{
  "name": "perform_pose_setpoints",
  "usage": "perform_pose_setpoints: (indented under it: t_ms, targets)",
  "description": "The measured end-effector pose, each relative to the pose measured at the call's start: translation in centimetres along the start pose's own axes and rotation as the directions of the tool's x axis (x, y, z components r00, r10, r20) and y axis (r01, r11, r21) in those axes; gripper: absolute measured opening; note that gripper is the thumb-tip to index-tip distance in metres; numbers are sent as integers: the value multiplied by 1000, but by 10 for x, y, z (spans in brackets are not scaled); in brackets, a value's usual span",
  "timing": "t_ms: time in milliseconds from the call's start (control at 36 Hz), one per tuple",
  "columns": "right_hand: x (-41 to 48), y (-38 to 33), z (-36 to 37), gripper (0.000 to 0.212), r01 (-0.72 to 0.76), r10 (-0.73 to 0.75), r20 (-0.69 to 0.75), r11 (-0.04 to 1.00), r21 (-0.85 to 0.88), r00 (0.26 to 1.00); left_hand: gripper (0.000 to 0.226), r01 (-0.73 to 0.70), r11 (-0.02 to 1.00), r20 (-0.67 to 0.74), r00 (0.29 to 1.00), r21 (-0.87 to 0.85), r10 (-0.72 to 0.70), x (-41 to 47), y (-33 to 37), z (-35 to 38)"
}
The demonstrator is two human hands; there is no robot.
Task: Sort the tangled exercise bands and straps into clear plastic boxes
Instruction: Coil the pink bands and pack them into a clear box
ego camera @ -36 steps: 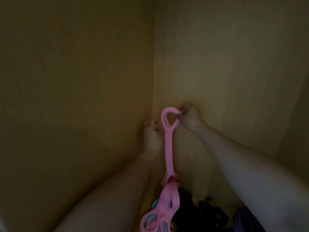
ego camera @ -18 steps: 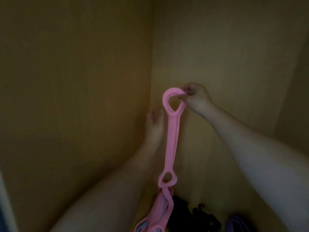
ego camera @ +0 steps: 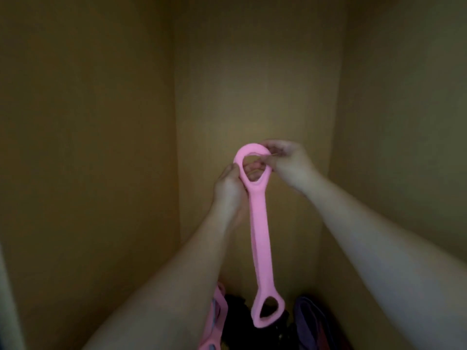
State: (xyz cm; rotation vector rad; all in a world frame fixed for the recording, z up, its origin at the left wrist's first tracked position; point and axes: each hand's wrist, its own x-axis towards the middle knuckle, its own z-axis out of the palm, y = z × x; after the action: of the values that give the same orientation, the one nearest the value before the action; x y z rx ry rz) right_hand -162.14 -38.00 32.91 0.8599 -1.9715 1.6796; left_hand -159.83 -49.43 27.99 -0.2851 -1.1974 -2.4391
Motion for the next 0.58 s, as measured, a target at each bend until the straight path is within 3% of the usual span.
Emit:
perform_pose_setpoints:
  t_ms: [111,222,389,500,583]
  targets:
    - [-26,-4,-20,45,-67,73,-34,983,171,997,37,50,998,35,998,32,-51,-15,-11,10]
    - [-42,-13,-33,36,-100,125,-54,937,333,991,37,29,978,107,993,207,-52,-33,-13,14]
    - [-55,-20,-48,30,-106,138,-61,922,372,988,28,-31,943,179,983,330,-31,-56,-6,18]
    - [-60,-21,-59,24,-142,168,-26,895,422,985,12,-26,883,275,954,470,-119,-70,-9,15]
    - [-64,-21,-63,26,-149,168,-13,903,402,986,16,-31,820,273,949,572,-155,-80,-17,17]
